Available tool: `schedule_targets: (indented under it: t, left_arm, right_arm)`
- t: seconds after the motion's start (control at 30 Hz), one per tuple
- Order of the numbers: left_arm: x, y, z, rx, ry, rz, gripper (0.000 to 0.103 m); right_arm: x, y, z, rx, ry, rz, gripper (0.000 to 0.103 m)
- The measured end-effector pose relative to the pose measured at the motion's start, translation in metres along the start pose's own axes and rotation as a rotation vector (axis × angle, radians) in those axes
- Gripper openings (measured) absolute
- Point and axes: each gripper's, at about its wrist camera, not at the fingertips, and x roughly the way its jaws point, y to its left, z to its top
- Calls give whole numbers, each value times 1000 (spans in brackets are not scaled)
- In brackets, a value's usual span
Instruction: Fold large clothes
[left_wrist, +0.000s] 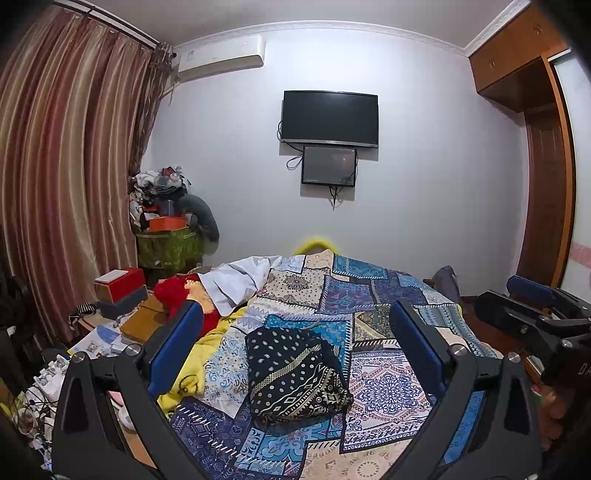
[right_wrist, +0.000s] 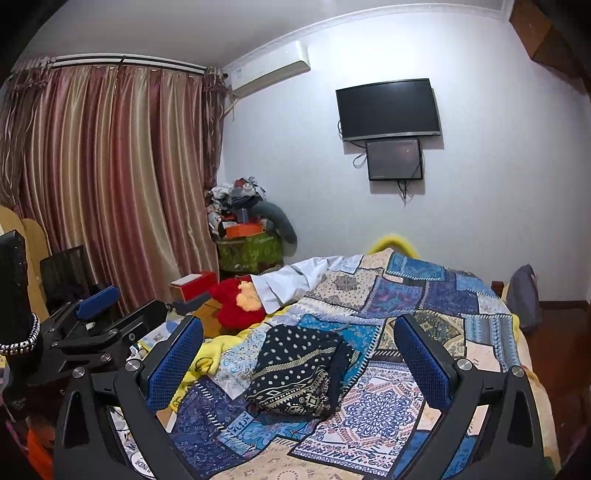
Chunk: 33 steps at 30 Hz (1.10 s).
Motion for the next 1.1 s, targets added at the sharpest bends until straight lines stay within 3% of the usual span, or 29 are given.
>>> schedule_targets:
  t: [1.1]
  left_arm:
    - [2, 0, -1, 3, 23, -82, 102]
  right_arm:
    - [5, -4, 0, 22, 3, -21, 103]
